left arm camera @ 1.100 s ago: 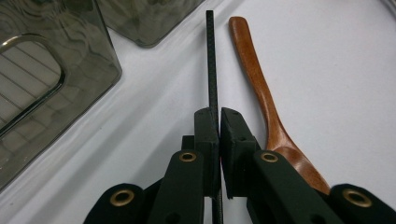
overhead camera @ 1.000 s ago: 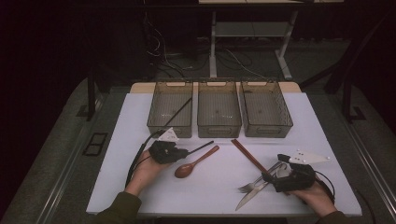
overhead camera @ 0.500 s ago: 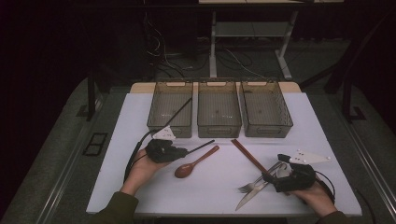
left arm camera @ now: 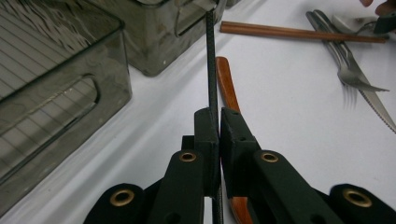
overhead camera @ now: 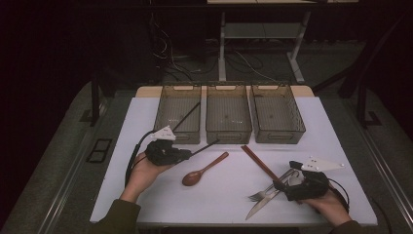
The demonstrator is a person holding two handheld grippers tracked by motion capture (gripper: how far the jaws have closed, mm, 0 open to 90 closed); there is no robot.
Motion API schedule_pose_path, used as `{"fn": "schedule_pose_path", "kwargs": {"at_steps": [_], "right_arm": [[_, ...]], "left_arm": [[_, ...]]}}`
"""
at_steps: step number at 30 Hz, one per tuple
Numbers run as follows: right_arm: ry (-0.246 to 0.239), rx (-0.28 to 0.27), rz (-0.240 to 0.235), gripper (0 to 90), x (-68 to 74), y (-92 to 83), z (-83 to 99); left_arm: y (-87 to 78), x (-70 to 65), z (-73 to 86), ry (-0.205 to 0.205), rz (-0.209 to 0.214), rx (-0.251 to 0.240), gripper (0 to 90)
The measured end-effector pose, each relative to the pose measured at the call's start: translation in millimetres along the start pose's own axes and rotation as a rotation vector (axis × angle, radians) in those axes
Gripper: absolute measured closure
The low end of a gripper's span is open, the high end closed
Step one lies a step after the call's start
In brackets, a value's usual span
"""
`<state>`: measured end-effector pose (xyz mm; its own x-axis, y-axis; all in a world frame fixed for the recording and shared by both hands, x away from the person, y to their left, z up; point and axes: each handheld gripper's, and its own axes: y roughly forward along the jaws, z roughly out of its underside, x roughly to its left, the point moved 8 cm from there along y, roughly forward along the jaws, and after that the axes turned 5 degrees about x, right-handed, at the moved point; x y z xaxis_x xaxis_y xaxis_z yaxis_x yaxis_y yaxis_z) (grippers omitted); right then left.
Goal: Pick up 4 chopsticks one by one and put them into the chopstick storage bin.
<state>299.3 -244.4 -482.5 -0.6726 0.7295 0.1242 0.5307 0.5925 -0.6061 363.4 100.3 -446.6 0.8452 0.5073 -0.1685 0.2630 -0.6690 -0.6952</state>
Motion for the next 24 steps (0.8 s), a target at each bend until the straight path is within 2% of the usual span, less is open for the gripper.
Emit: {"fn": "schedule_pose_path", "kwargs": {"at_steps": [8,14,24], "right_arm": [[-0.003,-0.003,0.000,1.6,-0.1,0.2,-0.4],[0.000,0.000,0.003,1.6,-0.1,0.3,-0.2],[0.001,0.001,0.005,1.6,-0.6,0.4,0.0]], "left_arm": [[-13.7,6.1,-6.1,-0.029,-0.013,-0.025,85.2],[-22.1,12.3,-17.8,-0.028,-0.033,-0.040,85.2],[-30.7,29.5,-40.0,-0.053,-0.071,-0.058,85.2]]}}
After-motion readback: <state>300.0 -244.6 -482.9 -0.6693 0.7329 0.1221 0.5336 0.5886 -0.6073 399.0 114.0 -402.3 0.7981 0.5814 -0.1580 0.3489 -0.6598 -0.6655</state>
